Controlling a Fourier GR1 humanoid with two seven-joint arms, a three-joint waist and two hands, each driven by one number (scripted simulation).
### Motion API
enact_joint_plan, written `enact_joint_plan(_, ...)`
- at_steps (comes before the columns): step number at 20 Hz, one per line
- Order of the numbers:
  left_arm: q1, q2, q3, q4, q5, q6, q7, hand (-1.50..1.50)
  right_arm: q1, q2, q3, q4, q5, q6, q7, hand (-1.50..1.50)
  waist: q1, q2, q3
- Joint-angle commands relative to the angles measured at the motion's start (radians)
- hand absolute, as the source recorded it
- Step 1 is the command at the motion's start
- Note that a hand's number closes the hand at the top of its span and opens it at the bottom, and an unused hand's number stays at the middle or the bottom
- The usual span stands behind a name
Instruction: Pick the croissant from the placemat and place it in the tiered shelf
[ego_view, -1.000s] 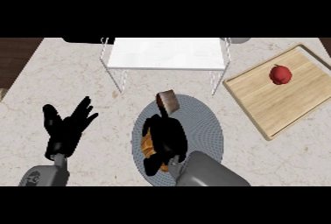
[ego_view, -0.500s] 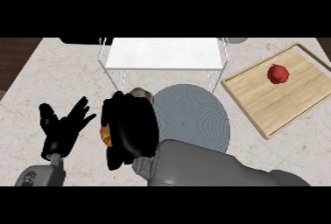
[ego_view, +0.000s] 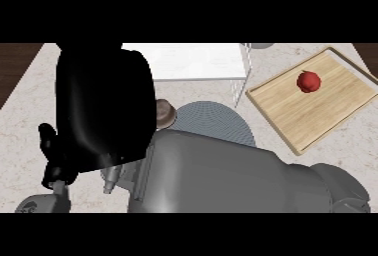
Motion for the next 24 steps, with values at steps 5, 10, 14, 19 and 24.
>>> enact_joint_plan(5, 0.019, 0.02, 0.021, 0.022, 0.009, -0.015, 0.016, 0.0, -0.2, 0.012, -0.224, 0.125, 0.032, 0.091, 0.183, 1.5, -0.011, 0.01, -0.004)
enact_joint_plan(10, 0.047, 0.004, -0.013, -0.038, 0.002, -0.02, 0.036, 0.0, -0.308, -0.024, -0.345, 0.265, 0.03, 0.119, 0.117, 1.5, 0.002, 0.011, -0.004)
enact_joint_plan(14, 0.02, 0.004, 0.013, 0.006, 0.003, -0.013, 0.019, 0.0, -0.33, -0.08, -0.422, 0.339, 0.015, 0.134, 0.0, 1.5, -0.003, 0.016, -0.004)
enact_joint_plan(19, 0.042, 0.003, 0.001, -0.036, -0.016, -0.002, 0.035, 0.0, -0.372, -0.123, -0.497, 0.481, -0.028, 0.187, -0.137, 1.5, 0.008, 0.018, -0.004)
enact_joint_plan(24, 0.05, -0.003, 0.009, 0.0, -0.012, -0.024, -0.008, 0.0, -0.381, -0.078, -0.499, 0.585, -0.013, 0.18, -0.201, 1.5, 0.008, 0.019, -0.005)
